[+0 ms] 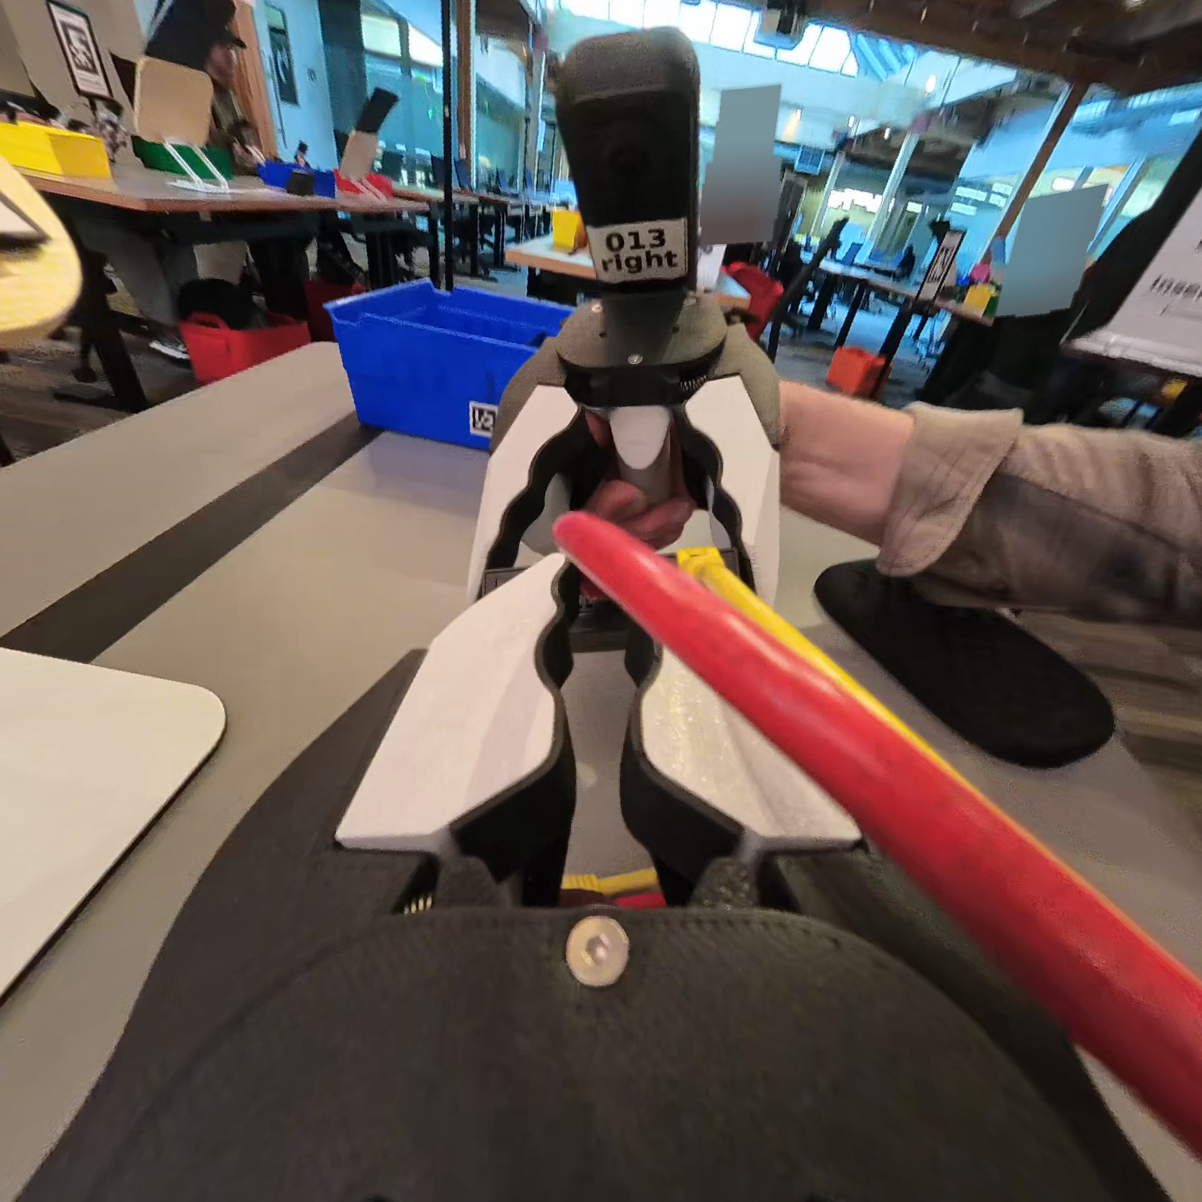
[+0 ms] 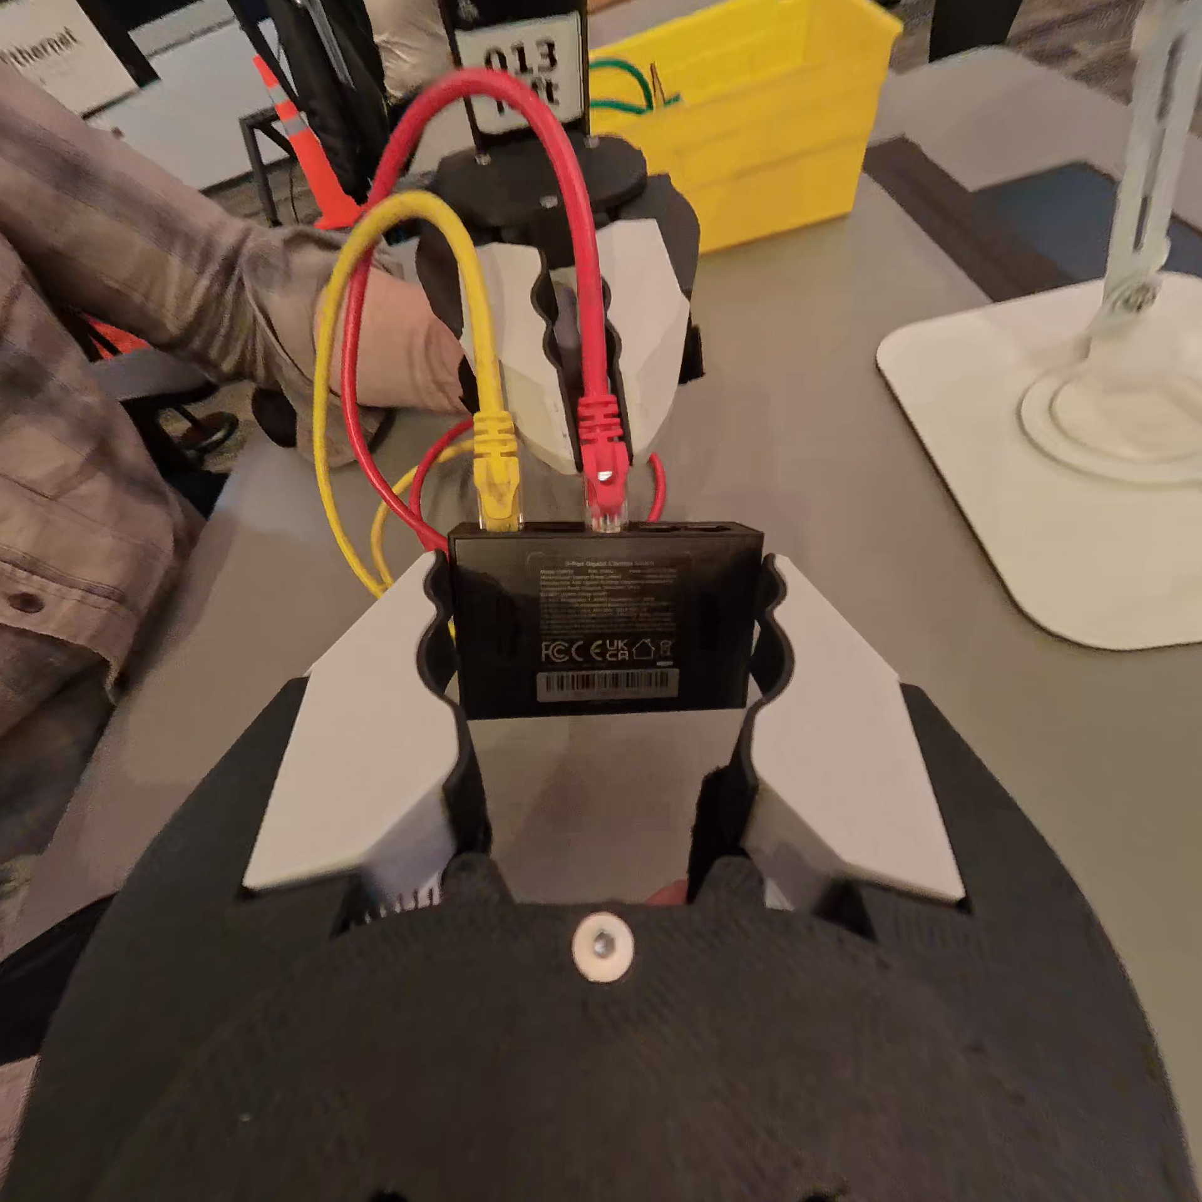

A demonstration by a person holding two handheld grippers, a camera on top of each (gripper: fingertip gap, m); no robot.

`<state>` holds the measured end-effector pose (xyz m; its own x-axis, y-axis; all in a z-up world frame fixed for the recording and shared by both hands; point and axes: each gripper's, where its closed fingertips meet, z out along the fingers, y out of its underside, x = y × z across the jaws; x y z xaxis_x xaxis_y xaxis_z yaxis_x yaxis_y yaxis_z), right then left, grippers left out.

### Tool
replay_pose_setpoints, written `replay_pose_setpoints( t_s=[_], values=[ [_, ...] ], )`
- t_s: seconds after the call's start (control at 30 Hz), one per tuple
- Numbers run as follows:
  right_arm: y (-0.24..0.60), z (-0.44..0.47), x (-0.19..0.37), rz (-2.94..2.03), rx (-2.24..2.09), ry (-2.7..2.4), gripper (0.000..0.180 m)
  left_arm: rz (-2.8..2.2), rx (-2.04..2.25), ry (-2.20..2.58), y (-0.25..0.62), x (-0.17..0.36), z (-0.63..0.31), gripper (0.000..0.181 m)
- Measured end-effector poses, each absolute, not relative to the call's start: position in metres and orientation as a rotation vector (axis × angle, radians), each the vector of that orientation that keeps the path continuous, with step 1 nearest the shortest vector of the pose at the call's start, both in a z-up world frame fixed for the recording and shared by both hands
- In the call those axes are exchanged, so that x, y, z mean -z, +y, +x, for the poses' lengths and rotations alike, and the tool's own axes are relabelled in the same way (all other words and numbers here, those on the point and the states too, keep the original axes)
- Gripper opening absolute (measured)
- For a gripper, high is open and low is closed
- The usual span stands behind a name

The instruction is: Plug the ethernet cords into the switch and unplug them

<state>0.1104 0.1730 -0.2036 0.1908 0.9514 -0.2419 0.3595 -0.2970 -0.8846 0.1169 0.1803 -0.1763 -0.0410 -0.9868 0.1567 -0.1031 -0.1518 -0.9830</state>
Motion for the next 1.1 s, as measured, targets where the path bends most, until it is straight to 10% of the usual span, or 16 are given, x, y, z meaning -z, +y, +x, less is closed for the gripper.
replay_pose_setpoints(
  t_s=[0.03,0.9,1.1],
  values=[
    [0.172,0.111,0.212,-1.794,-1.079,-1.246,0.092,-1.379,1.286,1.272,0.179,0.183,0.118,0.014],
    [0.162,0.113,0.272,-1.964,-0.805,-1.44,0.09,-1.44,1.152,1.516,0.179,0.215,0.111,0.012],
    [0.162,0.127,0.282,-2.067,-0.571,-1.553,0.12,-1.467,1.159,1.515,0.181,0.221,0.107,0.012]
  ],
)
